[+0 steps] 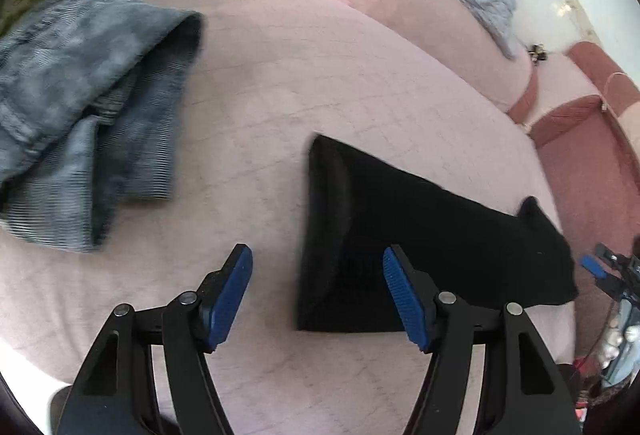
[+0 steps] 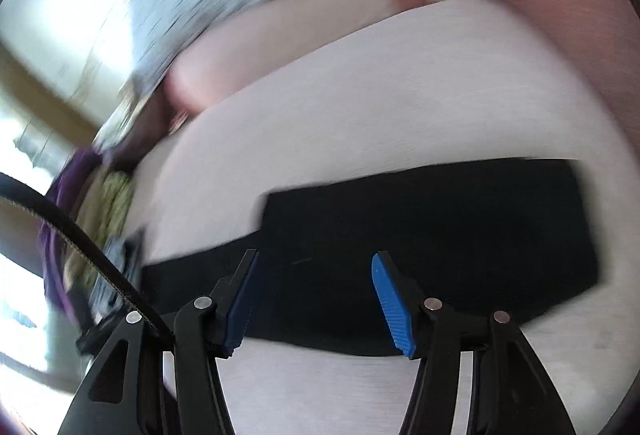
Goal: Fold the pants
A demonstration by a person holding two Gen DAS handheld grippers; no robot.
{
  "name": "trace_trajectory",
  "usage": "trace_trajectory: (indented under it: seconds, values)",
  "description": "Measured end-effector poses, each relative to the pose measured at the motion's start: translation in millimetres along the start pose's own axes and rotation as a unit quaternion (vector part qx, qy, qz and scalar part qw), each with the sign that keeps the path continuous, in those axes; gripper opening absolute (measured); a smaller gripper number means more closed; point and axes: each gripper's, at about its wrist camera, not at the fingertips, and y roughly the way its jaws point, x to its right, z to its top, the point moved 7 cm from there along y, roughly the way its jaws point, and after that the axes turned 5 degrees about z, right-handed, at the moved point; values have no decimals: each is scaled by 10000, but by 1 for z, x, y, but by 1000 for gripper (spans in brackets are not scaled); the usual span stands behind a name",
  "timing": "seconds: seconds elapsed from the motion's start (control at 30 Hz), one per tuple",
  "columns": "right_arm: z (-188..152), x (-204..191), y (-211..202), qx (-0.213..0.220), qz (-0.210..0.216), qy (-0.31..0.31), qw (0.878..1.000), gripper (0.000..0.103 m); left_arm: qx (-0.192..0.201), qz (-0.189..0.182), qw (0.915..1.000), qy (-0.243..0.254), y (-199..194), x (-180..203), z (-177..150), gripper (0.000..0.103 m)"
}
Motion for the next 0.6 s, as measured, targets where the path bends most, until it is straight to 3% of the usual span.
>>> trace_trajectory:
  seconds: [0.13, 0.17, 0.2, 0.23, 0.27, 0.47, 0.6]
  values:
    - [-15, -73, 55, -655, 390, -545, 9956, 62, 61, -312, 9995, -82, 7, 15, -3, 65]
    - [-20, -91, 69, -839, 516, -664, 9929, 62, 85, -351, 9993, -117, 7, 15, -3, 59]
    - [-30, -107, 78, -1003, 629, -765, 9900, 62, 107, -381, 9990, -206, 6, 13, -5, 39]
    - [-35, -130, 95, -1216, 762, -885, 9857, 63, 99, -374, 9989, -253, 8, 12, -7, 28]
    - [-39, -143, 109, -1354, 827, -967, 9826, 63, 141, -412, 9983, -380, 8, 7, -9, 25]
    - [-61, -235, 204, -2342, 823, -1669, 9542, 65, 269, -1049, 9865, -1225, 10, -12, -11, 25]
    - [-77, -270, 261, -3003, 186, -2106, 9301, 66, 365, -1241, 9835, -1266, 10, -12, -13, 31]
